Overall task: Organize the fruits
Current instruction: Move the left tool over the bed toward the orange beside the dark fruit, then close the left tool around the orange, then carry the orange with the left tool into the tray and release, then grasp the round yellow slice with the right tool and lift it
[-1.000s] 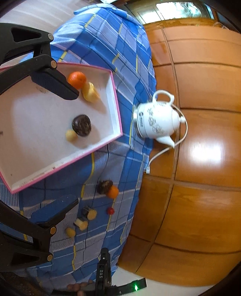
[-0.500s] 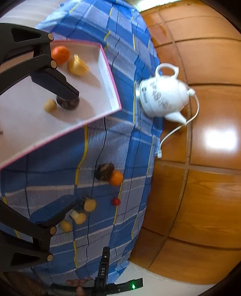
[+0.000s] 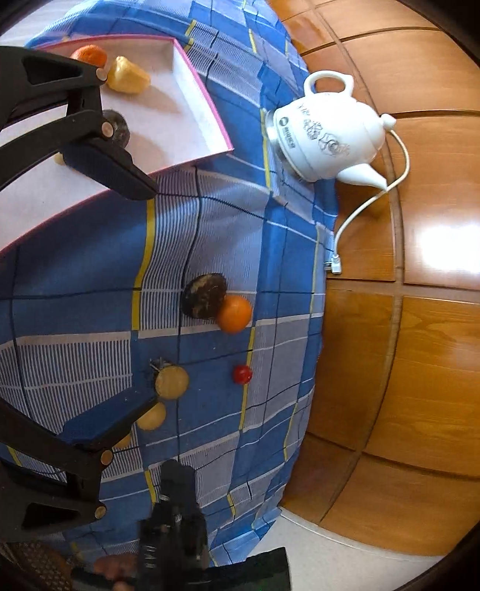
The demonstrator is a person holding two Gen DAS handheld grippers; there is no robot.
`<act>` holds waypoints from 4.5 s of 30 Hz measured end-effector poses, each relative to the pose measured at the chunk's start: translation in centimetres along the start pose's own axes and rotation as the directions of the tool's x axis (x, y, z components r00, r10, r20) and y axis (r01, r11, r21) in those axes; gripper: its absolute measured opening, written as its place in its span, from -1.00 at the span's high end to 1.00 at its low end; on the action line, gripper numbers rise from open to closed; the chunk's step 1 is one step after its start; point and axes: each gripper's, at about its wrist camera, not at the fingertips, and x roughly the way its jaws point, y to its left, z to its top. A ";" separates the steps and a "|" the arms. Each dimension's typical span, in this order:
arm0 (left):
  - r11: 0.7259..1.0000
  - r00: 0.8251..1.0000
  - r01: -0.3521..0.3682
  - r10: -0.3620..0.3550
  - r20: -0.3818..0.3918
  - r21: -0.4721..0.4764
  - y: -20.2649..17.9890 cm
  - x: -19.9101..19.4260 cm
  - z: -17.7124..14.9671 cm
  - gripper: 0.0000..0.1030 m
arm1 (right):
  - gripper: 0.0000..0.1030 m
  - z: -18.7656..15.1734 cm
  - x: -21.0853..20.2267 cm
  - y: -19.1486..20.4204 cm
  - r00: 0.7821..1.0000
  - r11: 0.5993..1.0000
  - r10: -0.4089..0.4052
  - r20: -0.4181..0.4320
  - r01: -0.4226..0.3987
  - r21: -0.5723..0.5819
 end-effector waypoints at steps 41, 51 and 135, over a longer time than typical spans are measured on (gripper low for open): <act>0.975 0.991 0.062 -0.034 -0.132 0.211 -3.3 8.8 7.7 -0.50 | 0.39 0.7 4.0 -0.8 0.968 0.975 -0.223 -0.113 0.222 -0.020; 0.977 0.966 0.040 0.015 -0.258 0.210 -3.6 14.6 8.6 0.21 | 0.39 1.0 4.0 -1.0 0.970 0.977 -0.215 -0.116 0.214 -0.021; 0.911 0.961 -0.250 0.275 0.031 -0.327 10.6 -6.7 -5.8 -0.09 | 0.40 0.3 3.9 -0.2 0.959 0.959 -0.277 -0.058 0.272 -0.081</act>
